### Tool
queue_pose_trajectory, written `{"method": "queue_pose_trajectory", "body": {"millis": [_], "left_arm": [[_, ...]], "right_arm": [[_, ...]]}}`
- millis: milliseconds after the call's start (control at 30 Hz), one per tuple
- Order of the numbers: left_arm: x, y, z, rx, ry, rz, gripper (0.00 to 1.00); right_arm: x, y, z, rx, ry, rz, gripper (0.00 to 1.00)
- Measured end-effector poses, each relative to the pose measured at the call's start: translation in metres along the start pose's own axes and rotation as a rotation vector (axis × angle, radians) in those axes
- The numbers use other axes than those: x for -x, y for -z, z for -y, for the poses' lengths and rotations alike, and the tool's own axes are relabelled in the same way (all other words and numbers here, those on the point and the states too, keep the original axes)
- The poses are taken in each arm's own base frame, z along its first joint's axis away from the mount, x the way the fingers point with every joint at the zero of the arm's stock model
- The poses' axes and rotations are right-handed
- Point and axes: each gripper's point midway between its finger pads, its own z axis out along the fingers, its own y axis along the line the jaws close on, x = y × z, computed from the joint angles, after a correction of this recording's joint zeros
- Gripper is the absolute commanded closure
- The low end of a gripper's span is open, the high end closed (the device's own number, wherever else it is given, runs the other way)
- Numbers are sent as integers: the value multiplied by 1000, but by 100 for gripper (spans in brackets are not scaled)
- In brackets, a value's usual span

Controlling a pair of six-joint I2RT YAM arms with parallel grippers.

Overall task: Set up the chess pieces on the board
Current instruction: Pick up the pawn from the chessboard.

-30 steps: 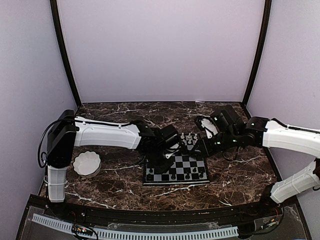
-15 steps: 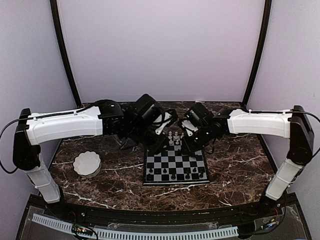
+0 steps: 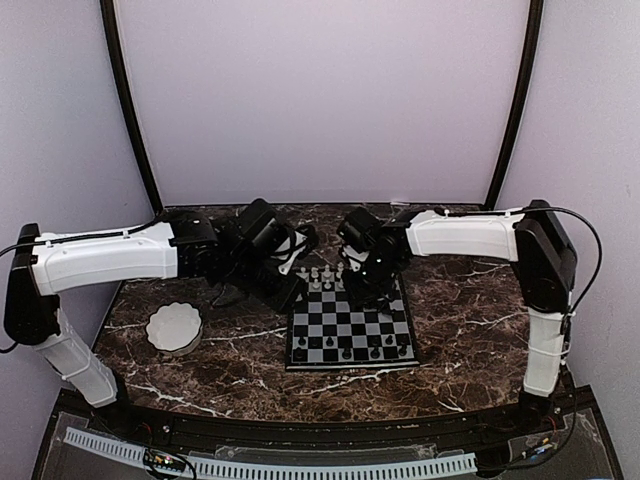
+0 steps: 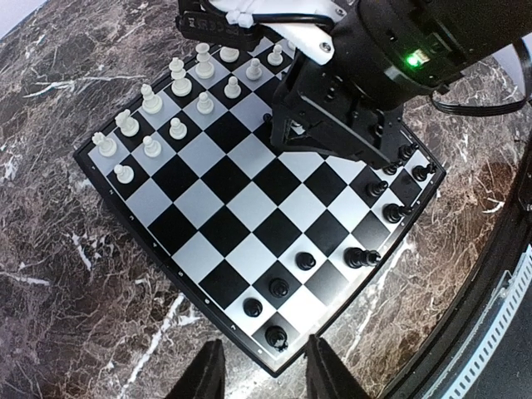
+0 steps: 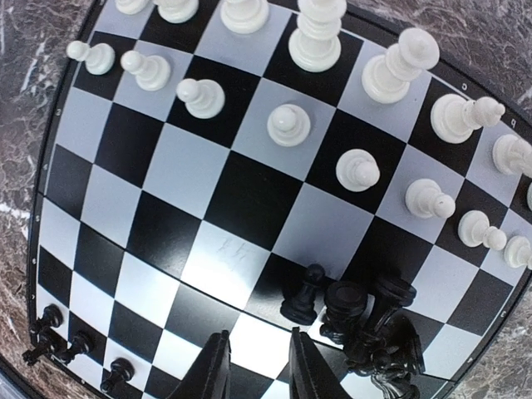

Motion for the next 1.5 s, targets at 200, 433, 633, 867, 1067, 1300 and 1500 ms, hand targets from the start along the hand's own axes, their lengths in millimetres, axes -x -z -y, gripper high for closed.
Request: {"method": "queue_pose_trajectory", "body": {"millis": [200,433,633,867,1067,1300,1500], "left_arm": [[2,15,-4,-8,35,36,64],[-4,12,-8,-4,69,23,64],[-5,17,-8,-10,90,31,64],[-4,20,-6,-24,104,38,64],[-4,20,-5,-28,108,37,64],[-4,20,-5,-29,109,37,64],[-2,20,-9,-43,142,36,63]], "right_arm": [[-4,-6,6,-40,-40,-29,71],[-6,-12,9,-57,-60,-37,71],[-7,-18,14,-85,-65,-40,71],[-5,-25,18,-108,-68,-40,74],[0,-26,16,-101,-84,-24,80],[3,-27,14,-90,-93,-12,89],[-7,-16,12,-47,-66,8,90]]}}
